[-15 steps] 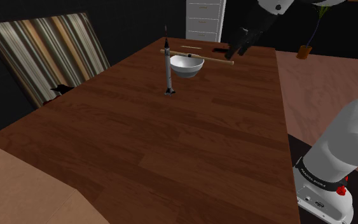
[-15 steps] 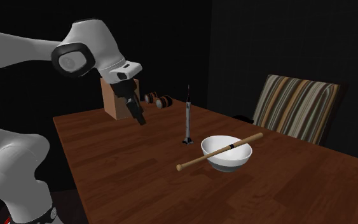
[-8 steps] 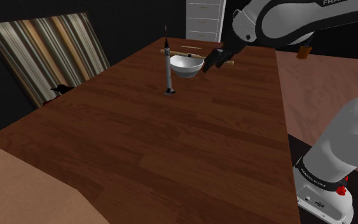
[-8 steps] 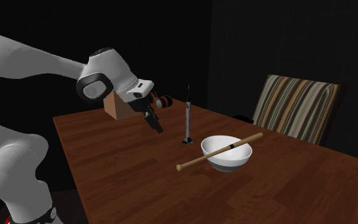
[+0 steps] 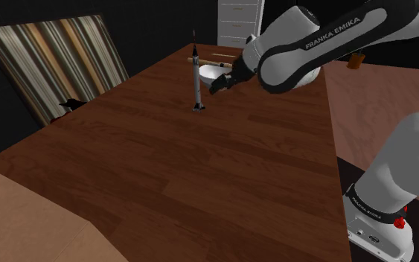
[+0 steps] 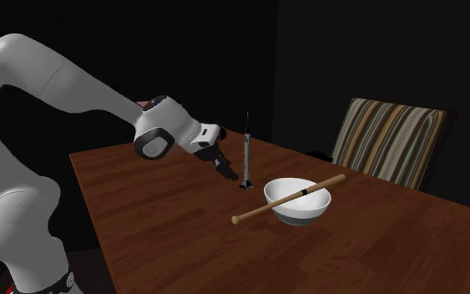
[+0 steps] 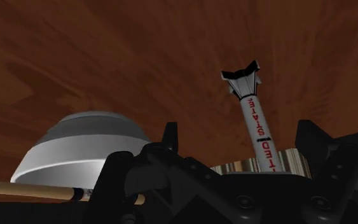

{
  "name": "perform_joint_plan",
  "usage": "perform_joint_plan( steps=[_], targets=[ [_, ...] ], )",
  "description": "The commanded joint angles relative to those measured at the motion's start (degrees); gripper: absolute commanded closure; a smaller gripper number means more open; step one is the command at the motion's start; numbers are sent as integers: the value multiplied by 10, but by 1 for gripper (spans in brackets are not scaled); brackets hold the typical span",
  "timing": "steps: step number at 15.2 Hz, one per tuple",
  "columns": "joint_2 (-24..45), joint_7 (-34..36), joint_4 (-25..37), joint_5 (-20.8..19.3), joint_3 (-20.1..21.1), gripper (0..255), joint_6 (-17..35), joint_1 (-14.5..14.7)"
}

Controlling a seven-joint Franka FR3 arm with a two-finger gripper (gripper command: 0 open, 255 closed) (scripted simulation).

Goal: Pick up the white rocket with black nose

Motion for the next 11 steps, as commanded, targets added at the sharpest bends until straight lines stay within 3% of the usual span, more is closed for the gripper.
perform_joint_plan(
  steps=[1,3,4,5,6,8,11],
  targets=[
    [54,0,15,9,7,0,70,14],
    [111,-11,41,22,-12,0,131,48],
    [140,-9,55,19,-45,0,159,85],
    [167,18,68,-13,-89,0,186,128],
    [194,49,82,-47,-175,0,210,211],
    [220,87,91,-87,-155,0,234,185],
    [241,116,87,-119,-145,0,258,168]
  ],
)
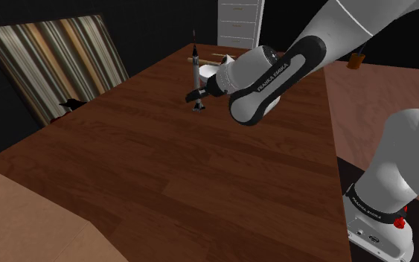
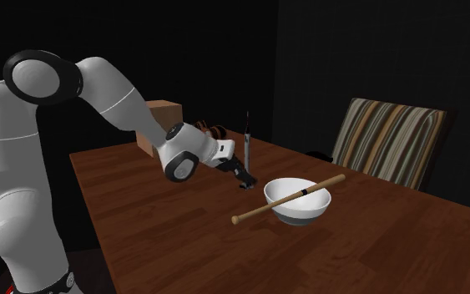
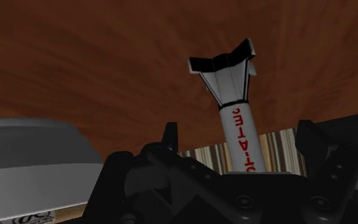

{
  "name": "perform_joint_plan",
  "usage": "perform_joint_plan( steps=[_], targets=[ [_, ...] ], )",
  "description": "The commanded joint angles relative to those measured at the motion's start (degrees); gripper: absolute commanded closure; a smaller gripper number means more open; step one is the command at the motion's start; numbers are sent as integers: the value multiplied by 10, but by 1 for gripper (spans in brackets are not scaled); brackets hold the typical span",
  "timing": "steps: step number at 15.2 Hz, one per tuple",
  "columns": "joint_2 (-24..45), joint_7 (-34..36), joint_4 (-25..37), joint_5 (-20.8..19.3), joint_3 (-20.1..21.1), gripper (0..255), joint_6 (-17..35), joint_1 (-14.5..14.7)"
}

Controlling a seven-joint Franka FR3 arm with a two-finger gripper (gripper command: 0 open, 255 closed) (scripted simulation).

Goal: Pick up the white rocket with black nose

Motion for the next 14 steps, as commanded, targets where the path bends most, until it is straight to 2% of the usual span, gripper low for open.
perform_joint_plan(
  steps=[1,5,6,14],
  targets=[
    [14,18,-3,-20,4,0,18,-8],
    [33,32,-5,-35,8,0,38,-16],
    [32,30,-6,-31,8,255,38,-13],
    [33,30,-6,-32,8,255,39,-14]
  ],
)
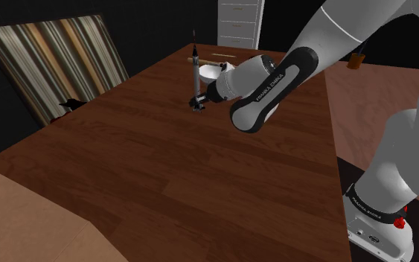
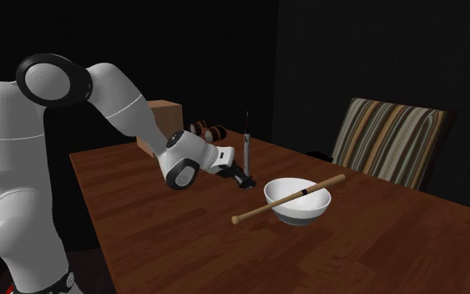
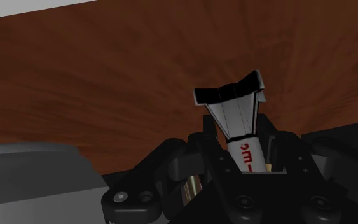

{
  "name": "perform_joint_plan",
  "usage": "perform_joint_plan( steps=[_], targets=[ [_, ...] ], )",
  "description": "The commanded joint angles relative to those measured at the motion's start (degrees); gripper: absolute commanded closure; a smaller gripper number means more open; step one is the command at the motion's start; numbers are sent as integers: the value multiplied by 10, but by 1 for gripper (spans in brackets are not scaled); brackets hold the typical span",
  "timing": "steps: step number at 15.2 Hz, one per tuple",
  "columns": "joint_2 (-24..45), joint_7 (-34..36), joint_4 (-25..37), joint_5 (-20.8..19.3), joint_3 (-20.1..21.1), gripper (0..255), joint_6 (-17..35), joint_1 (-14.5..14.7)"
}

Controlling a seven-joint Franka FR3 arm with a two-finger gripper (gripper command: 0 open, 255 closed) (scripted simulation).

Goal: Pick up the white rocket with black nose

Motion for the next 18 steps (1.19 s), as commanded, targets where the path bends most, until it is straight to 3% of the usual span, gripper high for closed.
perform_joint_plan(
  steps=[1,6,10,12,13,14,15,16,17,18],
  targets=[
    [1,2,0,-3,0,255,-1,-2],
    [-36,-31,5,33,-9,255,-41,15],
    [-62,-90,14,98,-16,255,-73,36],
    [-74,-149,22,164,-14,255,-89,46],
    [-78,-195,30,216,-6,255,-97,48],
    [-82,-264,41,292,13,255,-105,41],
    [-82,-395,67,436,82,255,-115,-7],
    [-90,-448,81,499,493,255,-129,-414],
    [-95,-334,59,376,393,255,-128,-330],
    [-93,-384,68,430,431,255,-129,-361]
  ],
)
